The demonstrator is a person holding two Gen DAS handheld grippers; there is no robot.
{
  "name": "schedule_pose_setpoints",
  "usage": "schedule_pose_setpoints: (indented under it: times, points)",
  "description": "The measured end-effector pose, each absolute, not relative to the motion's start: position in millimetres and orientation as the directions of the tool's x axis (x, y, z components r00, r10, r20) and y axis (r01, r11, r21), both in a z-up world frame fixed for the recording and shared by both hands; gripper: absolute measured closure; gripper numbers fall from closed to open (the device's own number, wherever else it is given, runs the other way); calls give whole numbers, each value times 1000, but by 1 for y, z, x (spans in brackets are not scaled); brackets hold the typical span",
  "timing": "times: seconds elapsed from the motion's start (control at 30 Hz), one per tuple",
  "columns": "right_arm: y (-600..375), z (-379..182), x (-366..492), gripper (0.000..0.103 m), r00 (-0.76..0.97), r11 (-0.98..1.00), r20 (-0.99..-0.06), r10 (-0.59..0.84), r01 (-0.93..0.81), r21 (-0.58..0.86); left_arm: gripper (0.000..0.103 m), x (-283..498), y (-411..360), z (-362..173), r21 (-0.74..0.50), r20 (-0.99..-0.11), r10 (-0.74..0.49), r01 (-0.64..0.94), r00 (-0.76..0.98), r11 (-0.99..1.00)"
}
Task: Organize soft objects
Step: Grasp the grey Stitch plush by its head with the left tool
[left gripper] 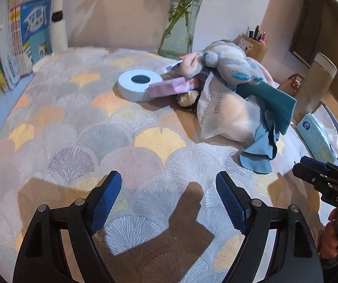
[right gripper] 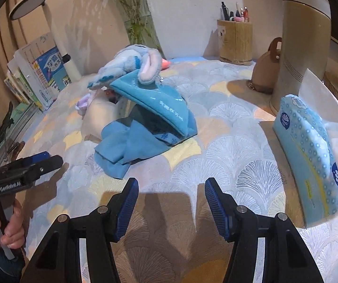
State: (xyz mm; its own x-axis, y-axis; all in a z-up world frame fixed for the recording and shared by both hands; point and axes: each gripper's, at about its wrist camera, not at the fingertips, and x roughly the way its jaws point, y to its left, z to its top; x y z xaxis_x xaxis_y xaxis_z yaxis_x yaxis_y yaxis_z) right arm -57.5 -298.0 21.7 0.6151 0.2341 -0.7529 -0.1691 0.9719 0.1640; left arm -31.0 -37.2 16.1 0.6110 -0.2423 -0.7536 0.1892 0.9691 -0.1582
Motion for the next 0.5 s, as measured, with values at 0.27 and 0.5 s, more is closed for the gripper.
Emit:
schedule_pose_setpoints:
  times: [0.27, 0.5]
  points:
    - [-286, 58, -48, 46, 620, 966, -744, 251, -205, 155, 22, -9, -63, 90, -83, -729, -230, 250, 644, 965]
    - [-259, 77, -5, 46, 630, 964, -743, 225, -255, 75, 22, 85, -108, 121, -227, -729, -378, 319, 571, 920]
